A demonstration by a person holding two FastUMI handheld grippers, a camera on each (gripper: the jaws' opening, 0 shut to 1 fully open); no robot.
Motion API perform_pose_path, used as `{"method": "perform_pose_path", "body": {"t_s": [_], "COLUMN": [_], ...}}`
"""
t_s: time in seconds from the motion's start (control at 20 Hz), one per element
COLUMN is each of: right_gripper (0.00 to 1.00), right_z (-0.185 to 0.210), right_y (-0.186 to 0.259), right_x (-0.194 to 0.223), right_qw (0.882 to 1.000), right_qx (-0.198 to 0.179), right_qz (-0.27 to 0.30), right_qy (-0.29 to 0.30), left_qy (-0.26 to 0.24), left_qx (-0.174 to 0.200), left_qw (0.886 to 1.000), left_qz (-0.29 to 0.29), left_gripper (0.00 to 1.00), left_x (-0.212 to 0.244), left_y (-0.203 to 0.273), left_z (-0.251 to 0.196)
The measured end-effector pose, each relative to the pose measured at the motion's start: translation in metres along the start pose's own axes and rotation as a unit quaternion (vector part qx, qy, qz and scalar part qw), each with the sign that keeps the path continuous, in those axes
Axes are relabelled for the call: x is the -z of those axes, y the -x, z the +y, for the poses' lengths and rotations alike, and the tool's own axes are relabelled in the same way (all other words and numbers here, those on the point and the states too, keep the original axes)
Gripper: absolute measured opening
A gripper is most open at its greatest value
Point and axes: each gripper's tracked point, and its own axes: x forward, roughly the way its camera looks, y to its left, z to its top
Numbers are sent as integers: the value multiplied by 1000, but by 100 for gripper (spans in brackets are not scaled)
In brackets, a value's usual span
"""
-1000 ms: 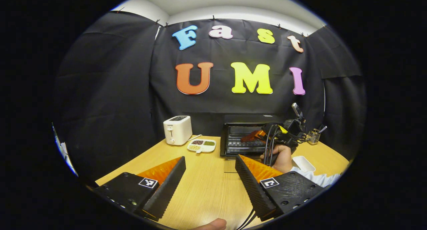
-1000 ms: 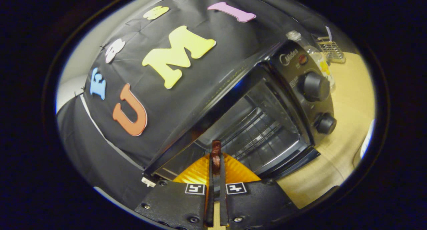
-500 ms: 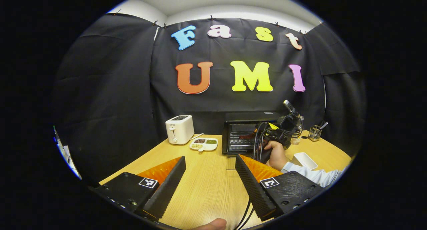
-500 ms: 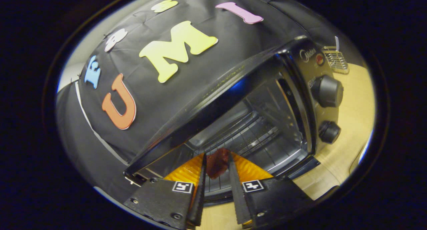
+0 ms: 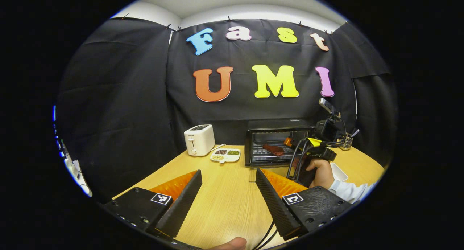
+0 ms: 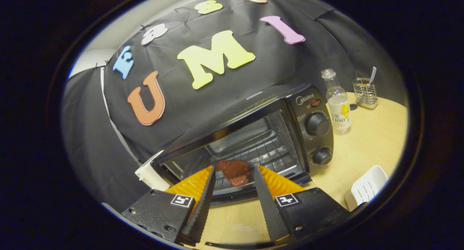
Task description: Open the electric oven with the left hand, put the food in, and close the electric oven.
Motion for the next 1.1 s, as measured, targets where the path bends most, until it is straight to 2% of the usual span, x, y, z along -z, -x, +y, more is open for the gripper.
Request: {"method": "perform_pose_path", "body": {"t_s": [0.1, 0.3, 0.35, 0.4, 0.55, 0.7, 0.75, 0.85, 0.95, 1.0, 1.1], "right_gripper": [75, 80, 74, 82, 85, 97, 92, 100, 96, 100, 100], "right_z": [-2, -11, -16, -20, -30, -35, -35, -35, -36, -39, -41], "right_y": [22, 72, 82, 92, 118, 140, 149, 168, 190, 200, 220], "right_x": [3, 0, -1, -4, -24, -44, -51, -69, -88, -100, -120], "right_qw": [1000, 999, 999, 998, 995, 988, 984, 977, 970, 967, 963], "right_qx": [-10, -15, -15, -11, -8, -10, -12, -16, -17, -15, -15], "right_qz": [10, 12, 16, 16, -4, -23, -29, -45, -68, -82, -102], "right_qy": [12, 33, 44, 55, 97, 155, 176, 207, 232, 242, 250], "left_qy": [9, 10, 10, 11, 10, 7, 10, 13, 13, 12, 13], "left_qx": [10, 21, 21, 23, 26, 23, 25, 31, 38, 44, 62], "left_qw": [1000, 1000, 1000, 1000, 999, 999, 999, 998, 997, 996, 994], "left_qz": [4, 13, 15, 18, 32, 43, 47, 59, 67, 73, 93], "left_gripper": [95, 95, 95, 96, 96, 95, 95, 95, 96, 96, 95], "left_x": [0, 4, 4, 6, 12, 17, 20, 27, 33, 36, 48], "left_y": [2, 0, -2, -4, -12, -21, -24, -31, -38, -42, -50], "left_z": [-9, -22, -24, -26, -32, -36, -40, -49, -60, -66, -81]}}
